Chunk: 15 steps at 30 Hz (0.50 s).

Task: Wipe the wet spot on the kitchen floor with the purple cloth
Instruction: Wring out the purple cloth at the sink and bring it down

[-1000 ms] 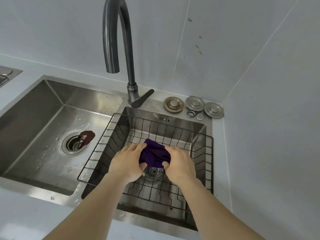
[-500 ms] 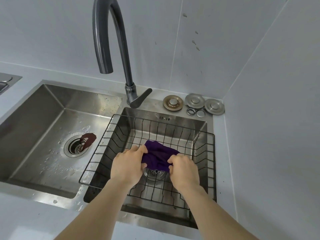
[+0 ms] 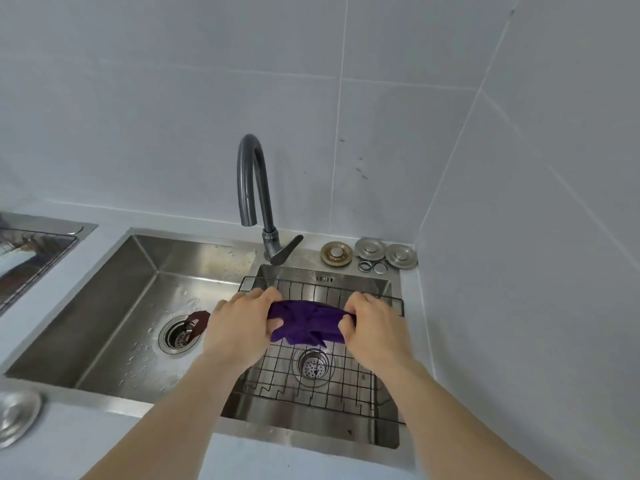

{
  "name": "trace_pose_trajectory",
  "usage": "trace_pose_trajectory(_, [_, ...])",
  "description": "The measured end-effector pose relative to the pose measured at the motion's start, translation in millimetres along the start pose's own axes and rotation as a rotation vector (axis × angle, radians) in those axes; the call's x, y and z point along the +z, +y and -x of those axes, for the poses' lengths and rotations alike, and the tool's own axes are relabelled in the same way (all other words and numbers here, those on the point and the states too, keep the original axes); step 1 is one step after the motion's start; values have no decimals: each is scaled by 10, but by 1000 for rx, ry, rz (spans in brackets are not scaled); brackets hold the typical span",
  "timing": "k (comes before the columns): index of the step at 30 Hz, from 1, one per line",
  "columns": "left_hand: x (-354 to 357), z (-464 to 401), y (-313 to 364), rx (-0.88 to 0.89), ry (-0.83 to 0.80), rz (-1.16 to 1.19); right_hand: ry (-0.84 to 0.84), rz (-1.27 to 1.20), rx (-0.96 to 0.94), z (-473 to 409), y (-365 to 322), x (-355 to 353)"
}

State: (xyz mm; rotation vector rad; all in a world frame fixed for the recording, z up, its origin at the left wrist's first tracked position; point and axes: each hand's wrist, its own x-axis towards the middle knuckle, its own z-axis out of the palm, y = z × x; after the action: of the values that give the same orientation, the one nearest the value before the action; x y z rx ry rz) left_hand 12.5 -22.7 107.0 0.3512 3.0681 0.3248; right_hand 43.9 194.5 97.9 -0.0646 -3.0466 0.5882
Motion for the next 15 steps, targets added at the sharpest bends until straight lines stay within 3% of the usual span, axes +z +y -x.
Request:
trace_pose_trajectory(7, [-1004,581,25,44,99,-25,90,-54,35,560,-638,-828])
trace_pose_trajectory(15, [-1867,1835,-150,156,205,39,206,-42,69,1824,-1511,-1467])
